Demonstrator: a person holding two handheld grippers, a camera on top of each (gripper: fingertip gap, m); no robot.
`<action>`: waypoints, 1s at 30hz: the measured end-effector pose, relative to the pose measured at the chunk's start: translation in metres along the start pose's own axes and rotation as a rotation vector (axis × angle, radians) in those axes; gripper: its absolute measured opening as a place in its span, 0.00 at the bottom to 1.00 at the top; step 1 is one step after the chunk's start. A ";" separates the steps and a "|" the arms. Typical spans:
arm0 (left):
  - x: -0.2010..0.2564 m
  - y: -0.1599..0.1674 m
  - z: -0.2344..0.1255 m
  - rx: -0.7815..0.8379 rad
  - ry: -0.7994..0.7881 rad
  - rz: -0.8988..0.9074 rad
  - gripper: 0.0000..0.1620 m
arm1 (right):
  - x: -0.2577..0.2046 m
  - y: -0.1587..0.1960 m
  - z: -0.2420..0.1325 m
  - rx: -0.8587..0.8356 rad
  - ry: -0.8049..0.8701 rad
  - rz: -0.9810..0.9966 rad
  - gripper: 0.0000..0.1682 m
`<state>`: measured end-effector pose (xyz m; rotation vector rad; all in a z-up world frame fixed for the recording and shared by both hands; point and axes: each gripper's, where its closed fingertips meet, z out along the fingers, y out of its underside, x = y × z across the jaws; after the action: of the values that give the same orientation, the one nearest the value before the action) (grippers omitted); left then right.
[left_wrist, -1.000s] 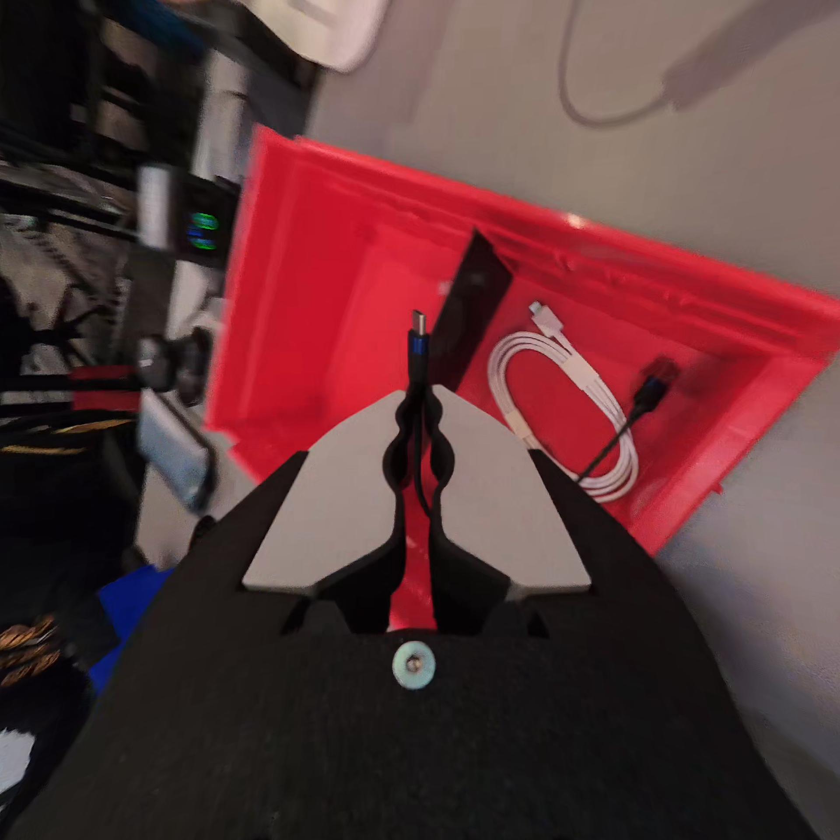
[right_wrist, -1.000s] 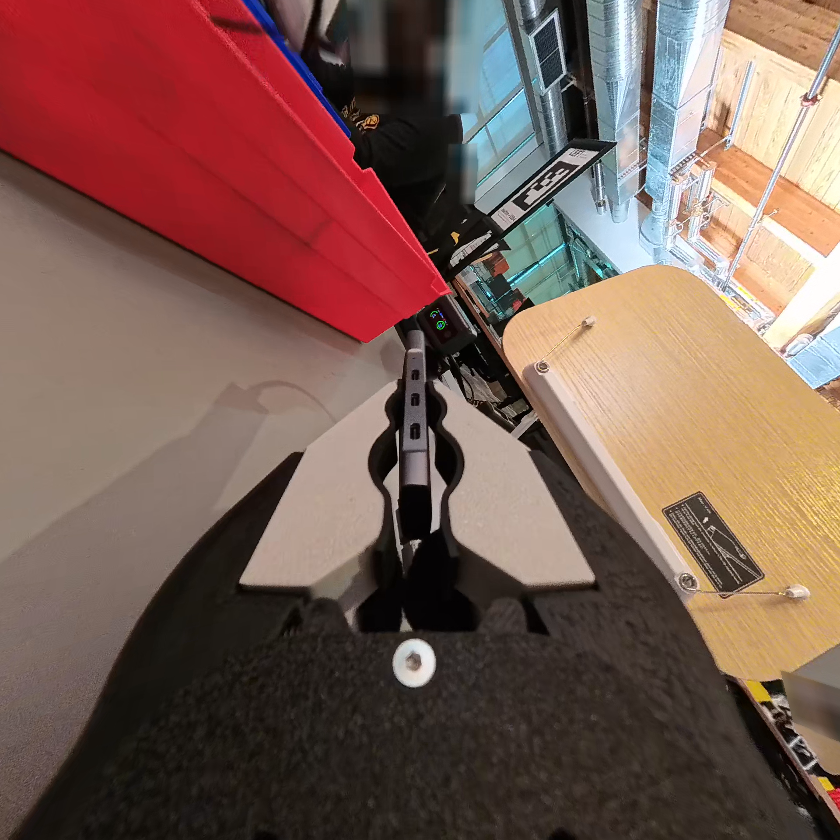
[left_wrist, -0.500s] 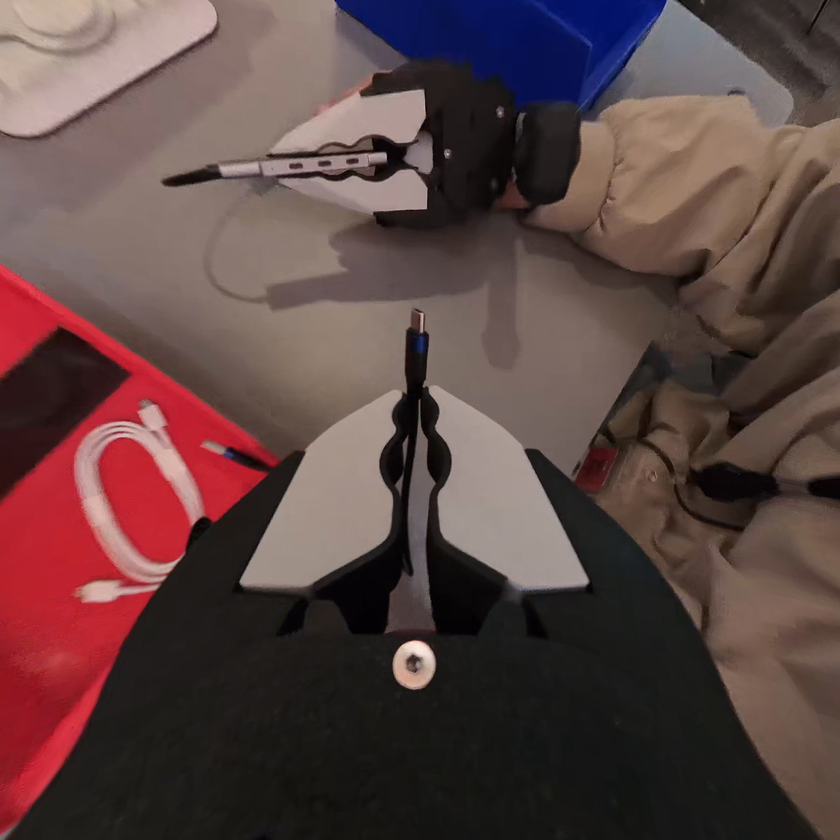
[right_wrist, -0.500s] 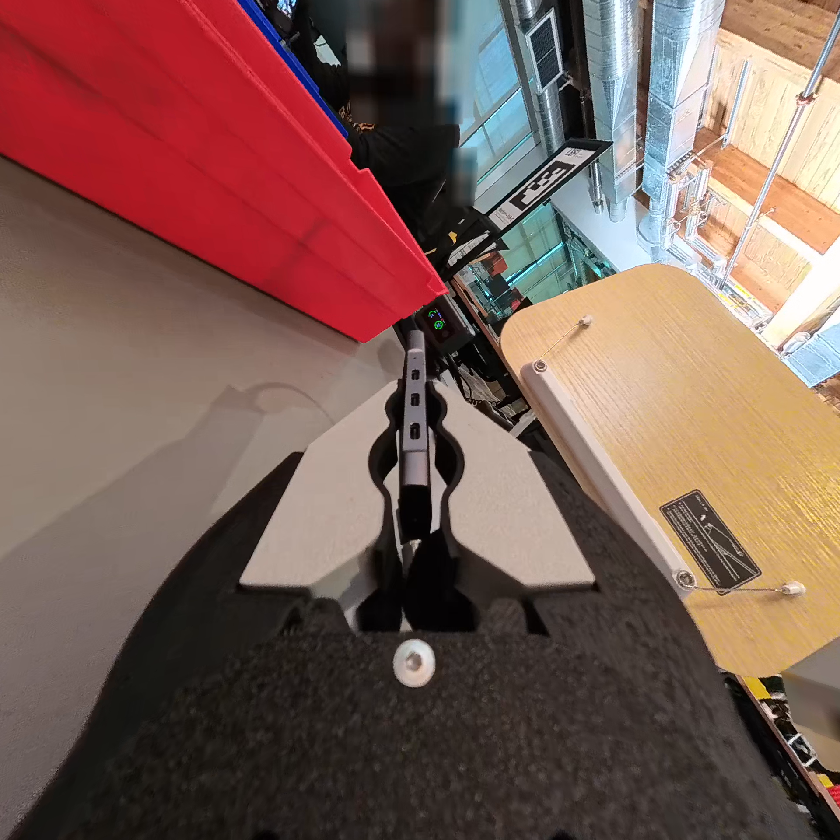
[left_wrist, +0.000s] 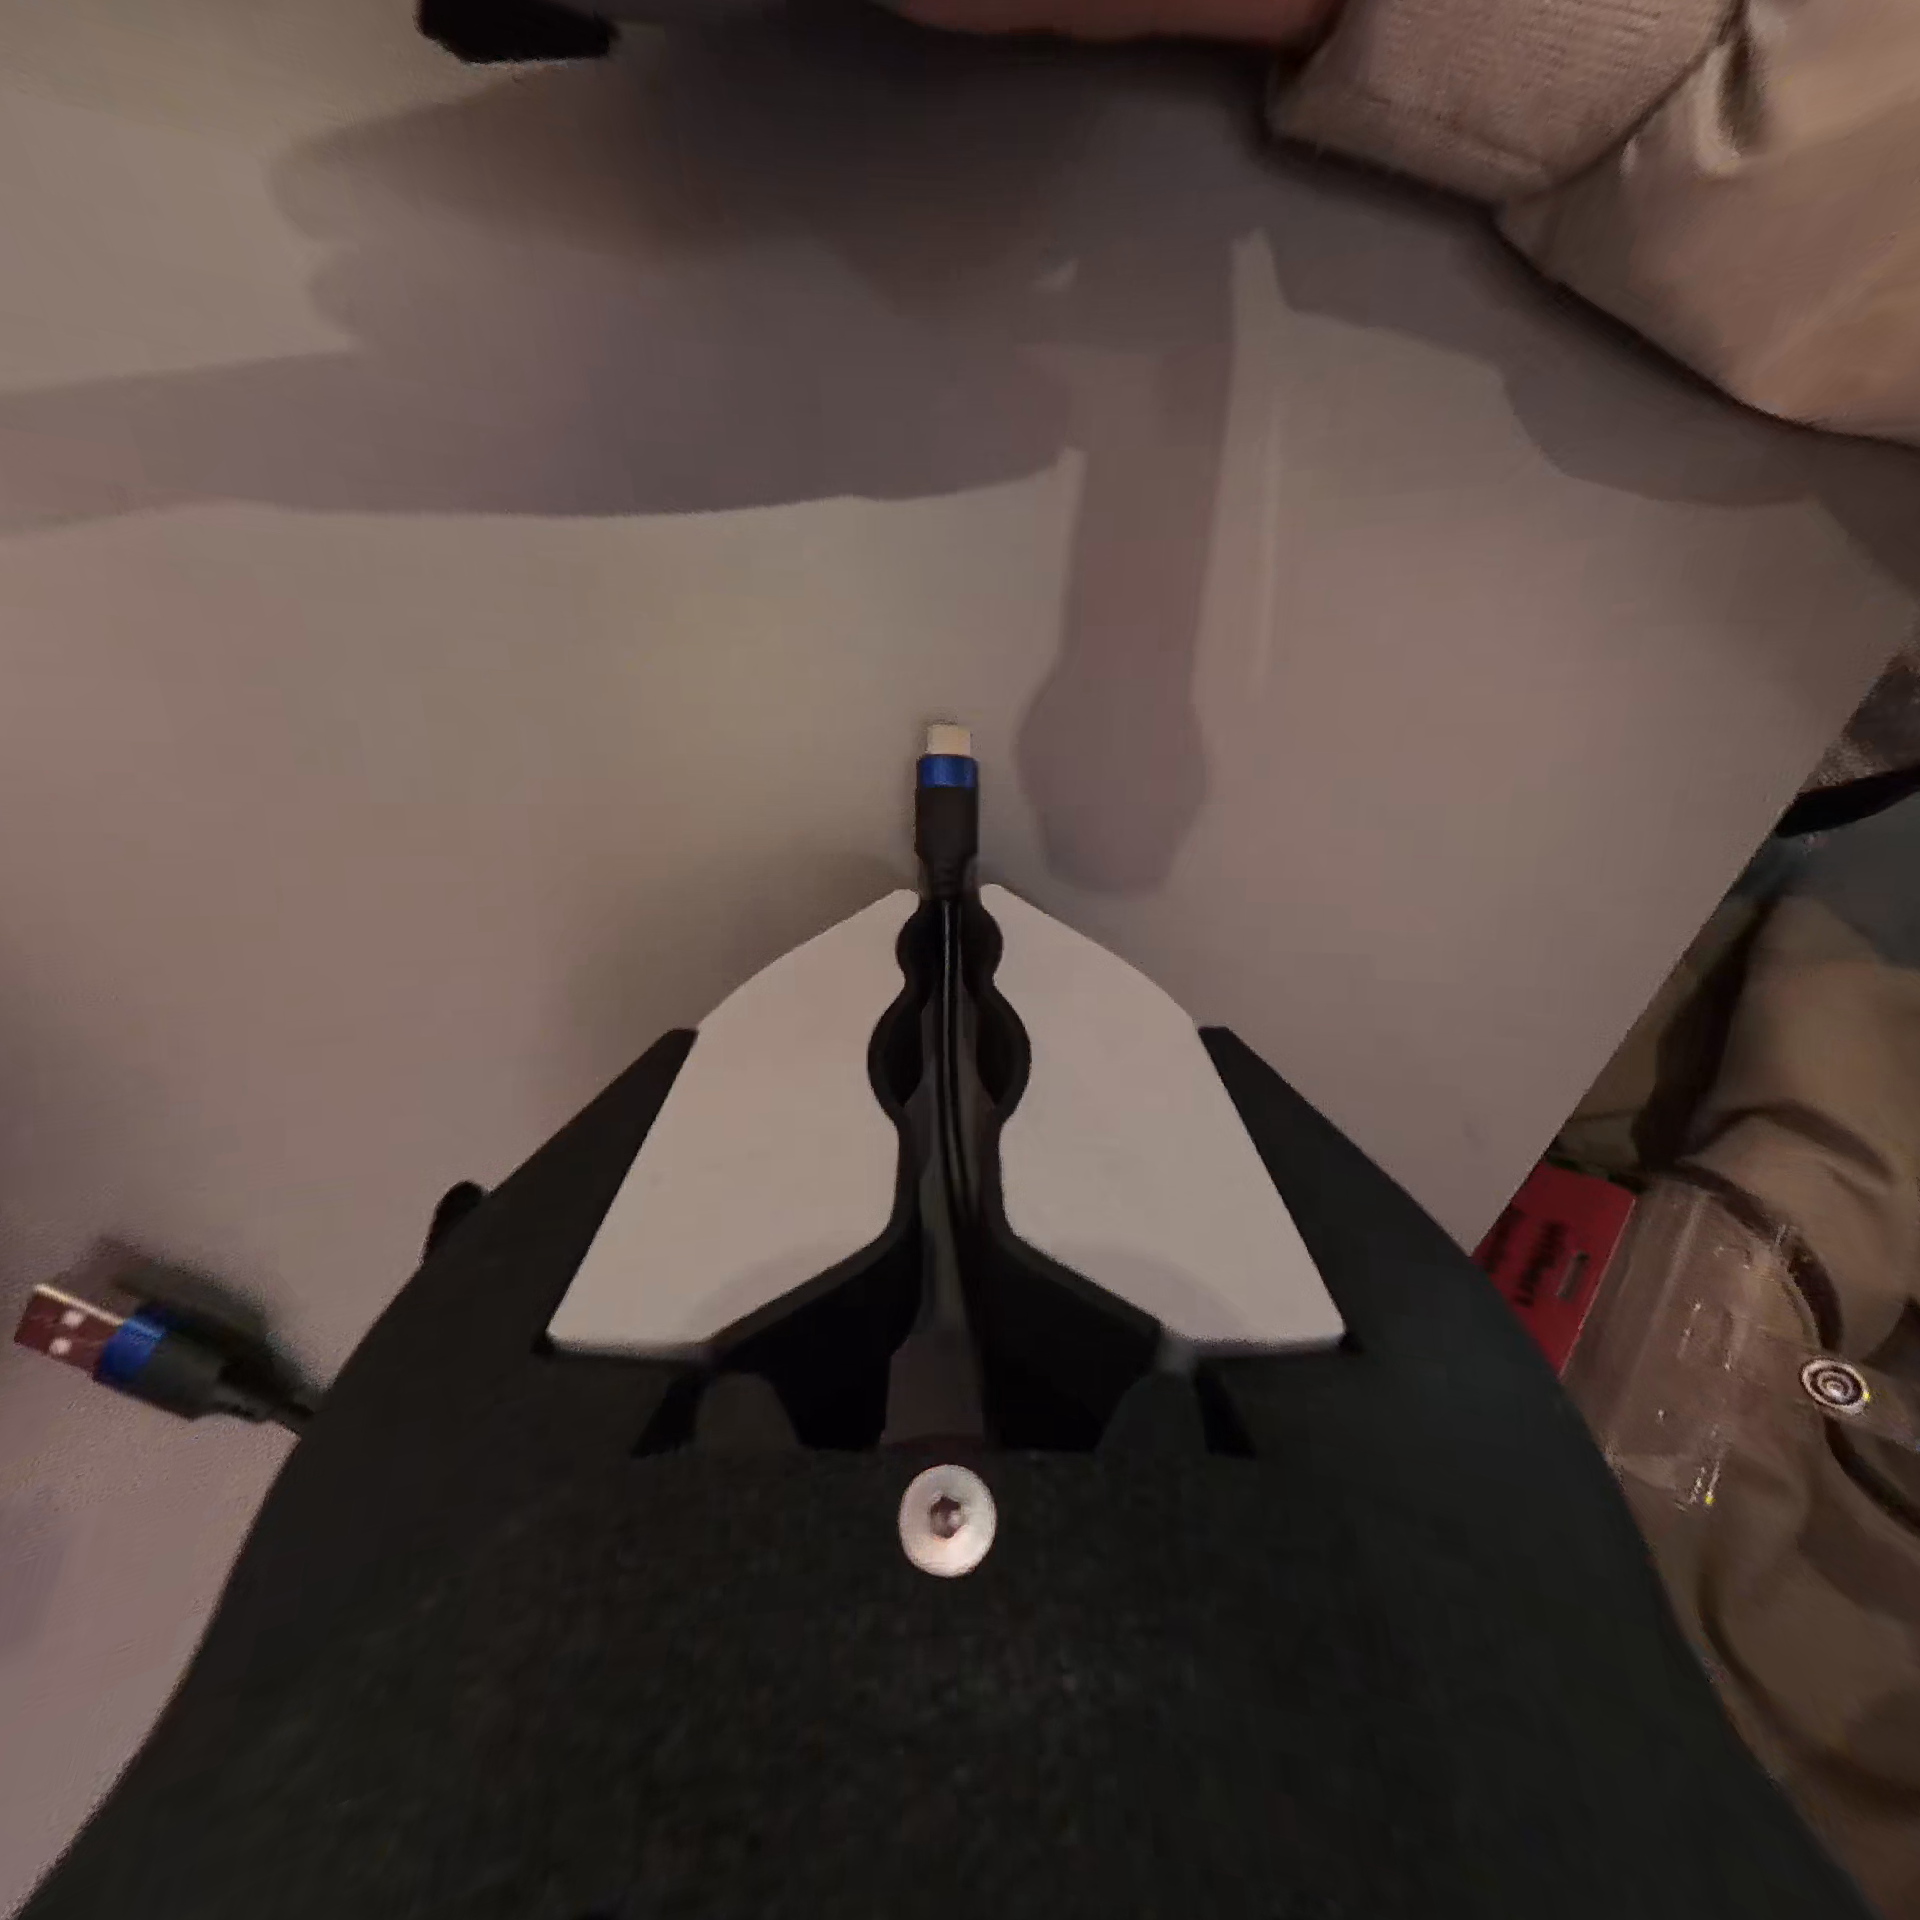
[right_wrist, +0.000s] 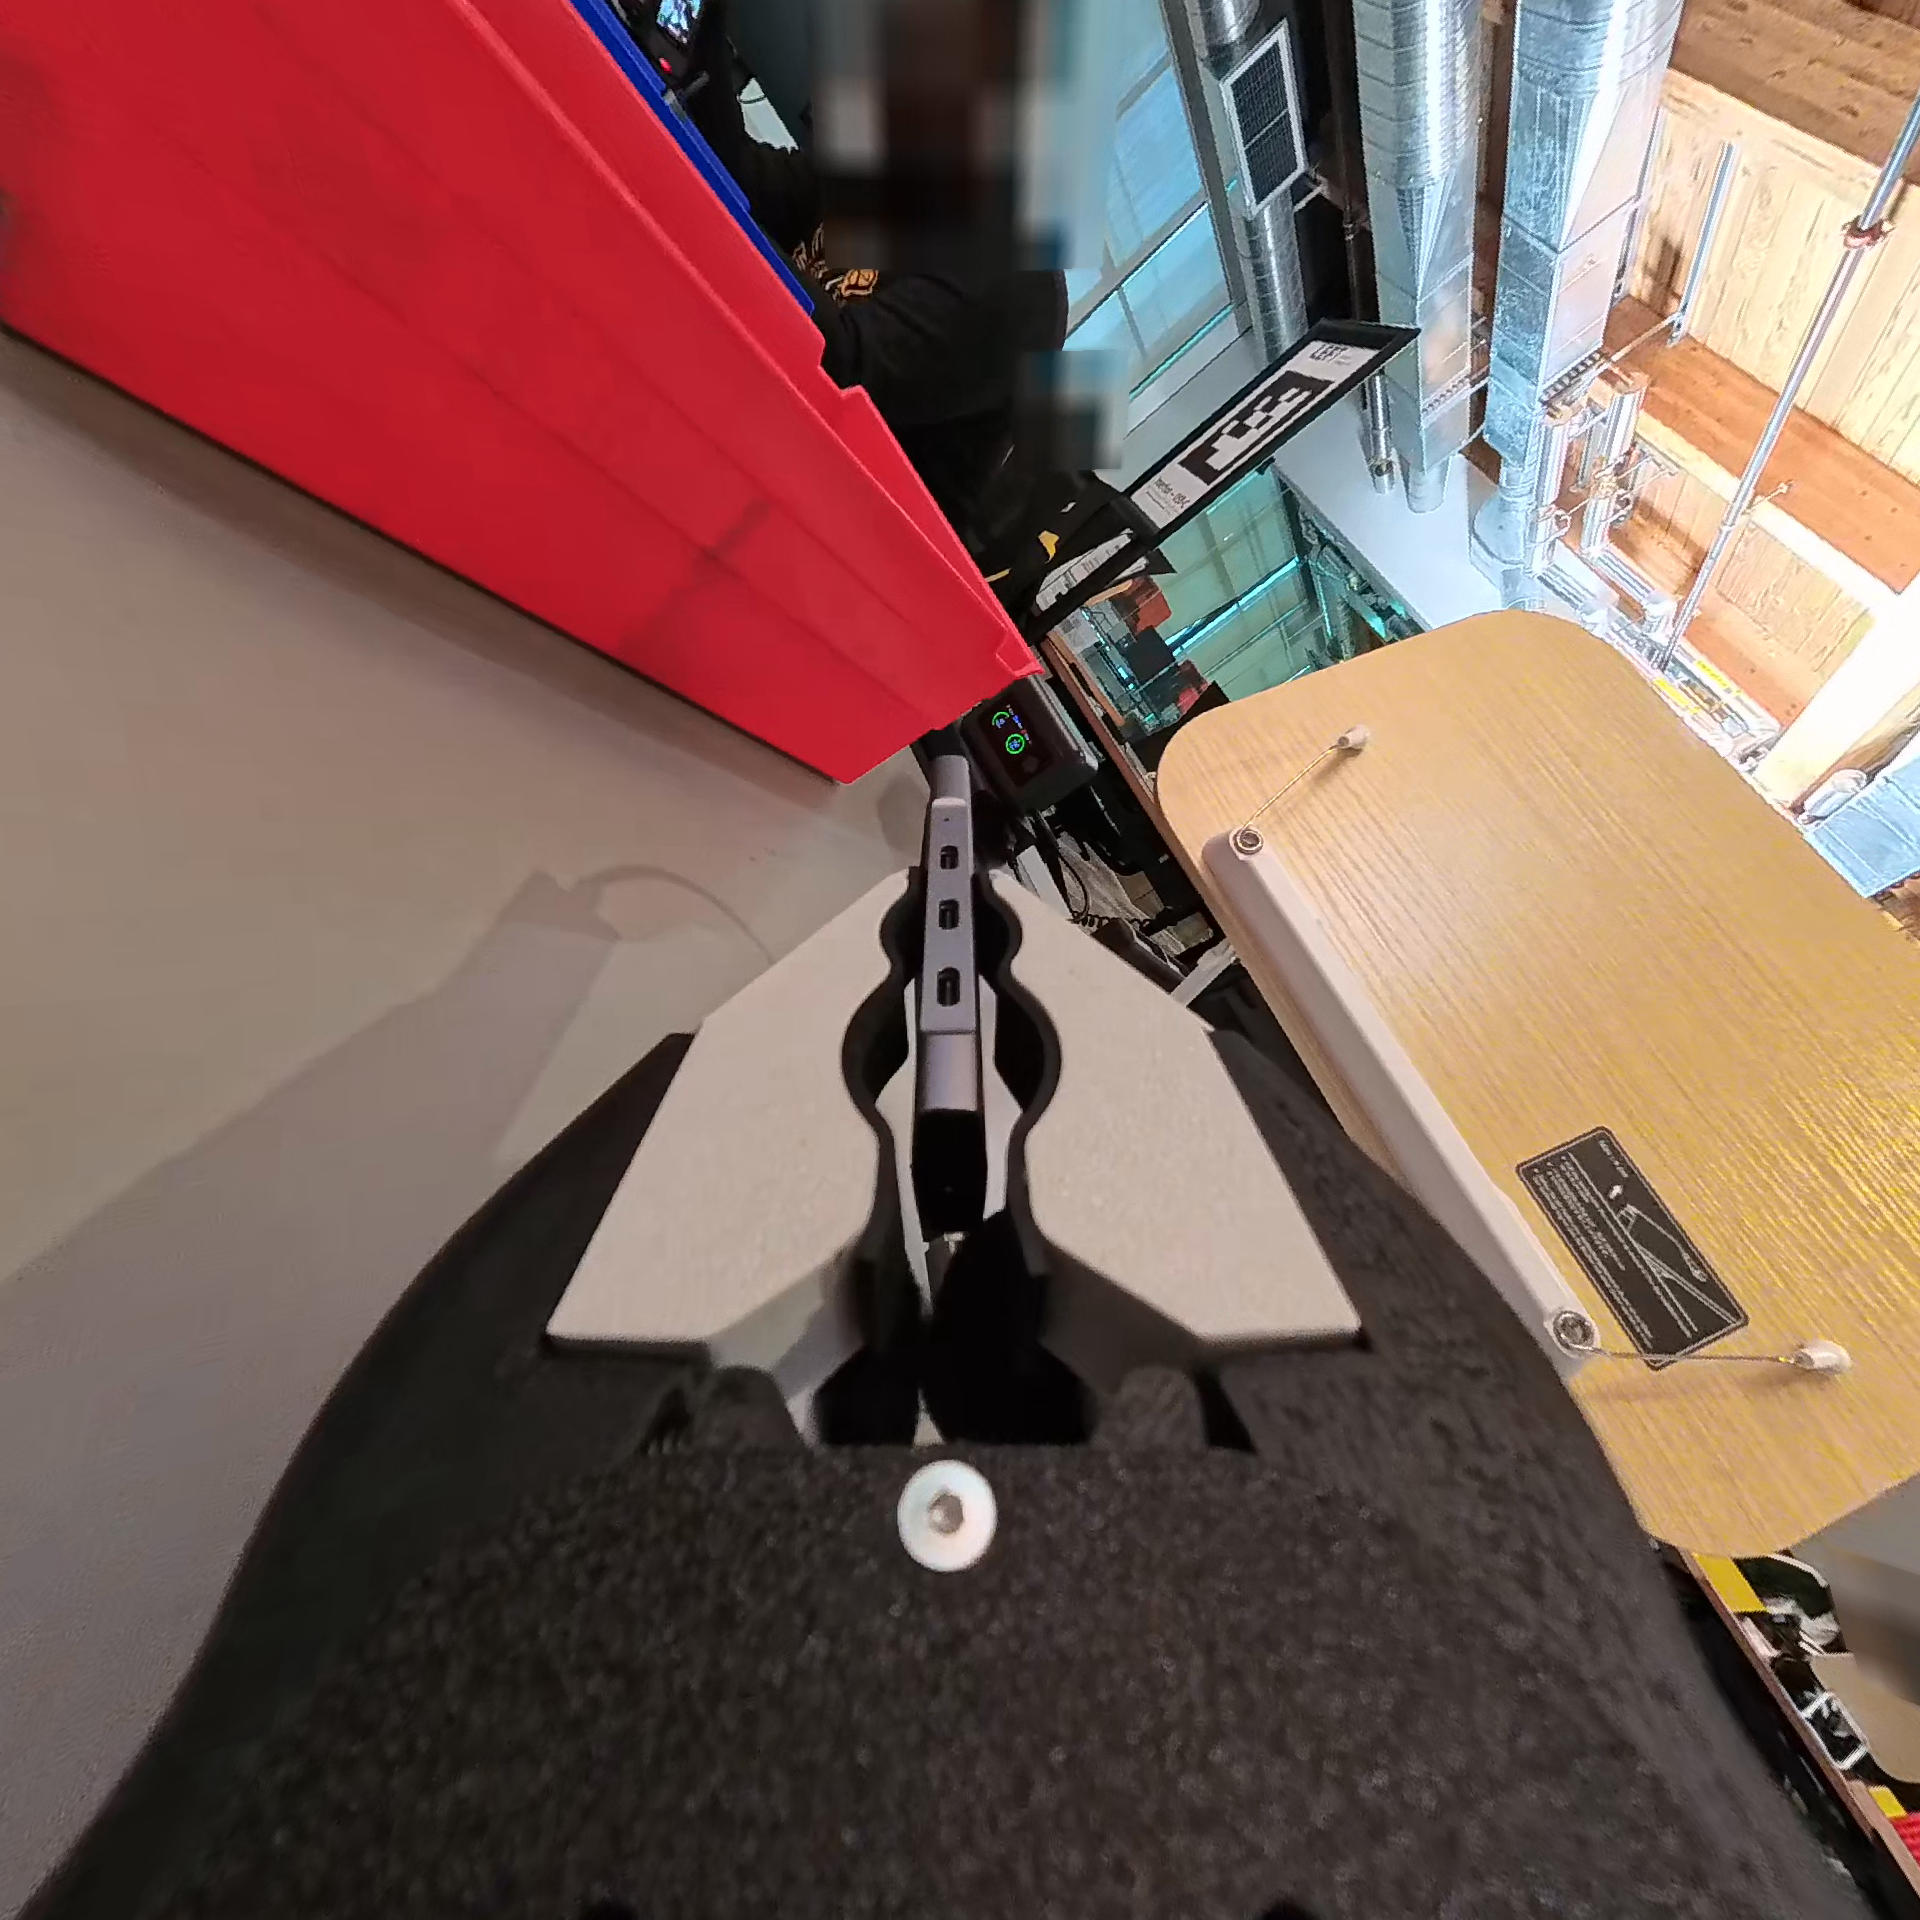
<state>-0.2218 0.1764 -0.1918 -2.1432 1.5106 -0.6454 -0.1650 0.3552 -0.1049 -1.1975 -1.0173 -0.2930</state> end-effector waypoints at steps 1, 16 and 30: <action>0.002 0.001 0.000 0.000 0.008 0.009 0.03 | 0.000 0.000 0.000 0.000 -0.002 0.001 0.04; 0.010 0.014 -0.017 0.082 -0.045 0.209 0.18 | -0.005 0.001 0.002 -0.006 -0.019 -0.010 0.04; 0.004 -0.059 -0.064 0.361 0.370 -0.216 0.02 | 0.014 -0.023 -0.010 0.128 0.074 -0.031 0.04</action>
<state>-0.2146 0.1853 -0.1053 -1.9902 1.2161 -1.3411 -0.1680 0.3418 -0.0799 -1.0486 -0.9760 -0.2900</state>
